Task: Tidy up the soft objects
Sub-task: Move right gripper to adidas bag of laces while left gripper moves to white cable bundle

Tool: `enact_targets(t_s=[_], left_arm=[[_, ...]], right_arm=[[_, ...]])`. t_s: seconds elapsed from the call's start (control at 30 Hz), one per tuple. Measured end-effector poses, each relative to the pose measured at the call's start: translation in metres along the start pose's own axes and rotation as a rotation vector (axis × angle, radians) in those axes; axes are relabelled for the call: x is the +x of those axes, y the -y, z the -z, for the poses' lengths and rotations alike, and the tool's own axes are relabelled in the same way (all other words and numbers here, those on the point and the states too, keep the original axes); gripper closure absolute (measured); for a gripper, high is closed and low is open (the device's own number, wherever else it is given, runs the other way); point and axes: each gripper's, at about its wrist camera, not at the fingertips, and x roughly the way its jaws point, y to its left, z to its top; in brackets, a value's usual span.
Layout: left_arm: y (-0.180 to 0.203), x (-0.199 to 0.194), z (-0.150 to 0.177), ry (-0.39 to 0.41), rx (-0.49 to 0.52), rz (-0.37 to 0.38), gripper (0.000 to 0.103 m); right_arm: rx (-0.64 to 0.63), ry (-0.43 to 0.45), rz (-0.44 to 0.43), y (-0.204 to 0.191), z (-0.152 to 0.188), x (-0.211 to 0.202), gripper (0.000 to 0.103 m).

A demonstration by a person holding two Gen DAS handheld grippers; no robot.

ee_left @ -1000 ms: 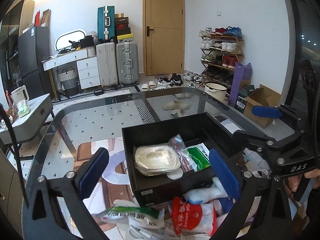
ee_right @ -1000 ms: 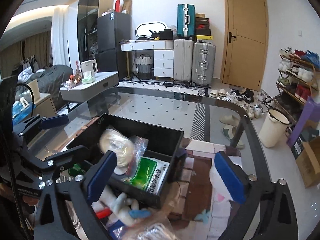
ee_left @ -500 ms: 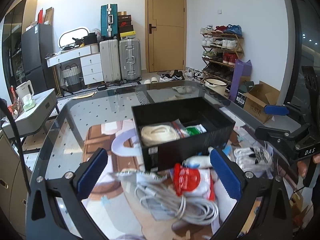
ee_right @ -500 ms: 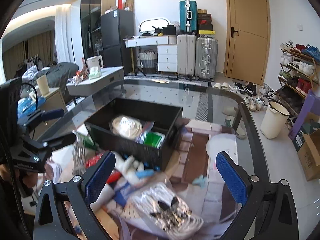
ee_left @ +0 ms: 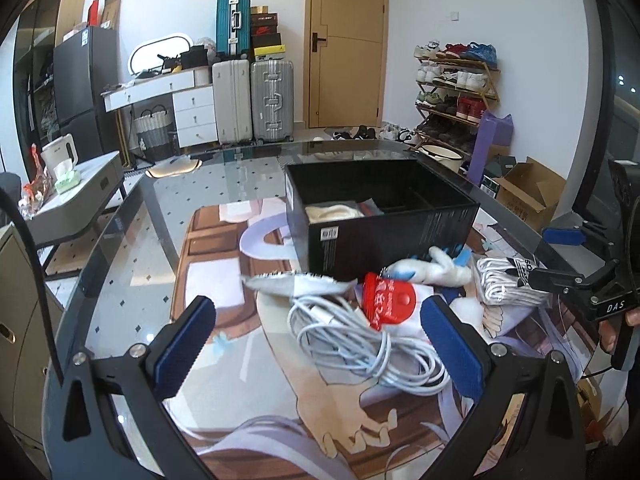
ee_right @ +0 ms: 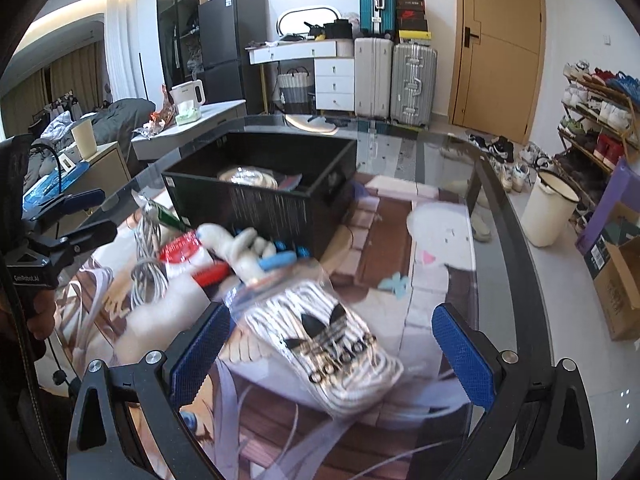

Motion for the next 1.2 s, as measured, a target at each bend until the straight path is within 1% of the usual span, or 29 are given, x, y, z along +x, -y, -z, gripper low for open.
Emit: enact_targets(t_s=[0.2, 0.53, 0.63, 0.73, 0.83, 0.93, 1.0, 1.1, 1.2], left_arm=[[-0.001, 0.002, 0.006, -0.01, -0.005, -0.007, 0.0], [-0.002, 0.01, 0.017, -0.041, -0.01, -0.012, 0.0], [-0.003, 0.01, 0.018, -0.038, -0.015, -0.01, 0.0], [-0.005, 0.009, 0.018, -0.038, -0.018, -0.01, 0.0], [-0.004, 0.009, 0.018, -0.037, -0.016, -0.011, 0.0], [-0.005, 0.01, 0.018, -0.036, -0.017, -0.007, 0.0], [-0.005, 0.01, 0.017, -0.037, -0.018, -0.006, 0.0], [-0.004, 0.01, 0.018, -0.042, -0.019, -0.004, 0.0], [-0.002, 0.009, 0.019, -0.046, -0.012, 0.0, 0.0]], right_arm=[[0.011, -0.037, -0.011, 0.005, 0.006, 0.01, 0.001], [-0.052, -0.139, -0.023, -0.007, 0.008, 0.043, 0.001], [-0.054, -0.16, -0.031, -0.01, 0.008, 0.05, 0.001], [-0.051, -0.179, -0.053, -0.013, 0.009, 0.052, 0.001], [-0.065, -0.198, -0.093, -0.02, 0.01, 0.049, 0.001], [-0.064, -0.206, -0.138, -0.023, 0.014, 0.044, 0.001], [-0.039, -0.205, -0.156, -0.023, 0.013, 0.043, 0.001], [-0.02, -0.199, -0.145, -0.022, 0.011, 0.045, 0.001], [-0.034, -0.19, -0.133, -0.028, 0.01, 0.047, 0.002]])
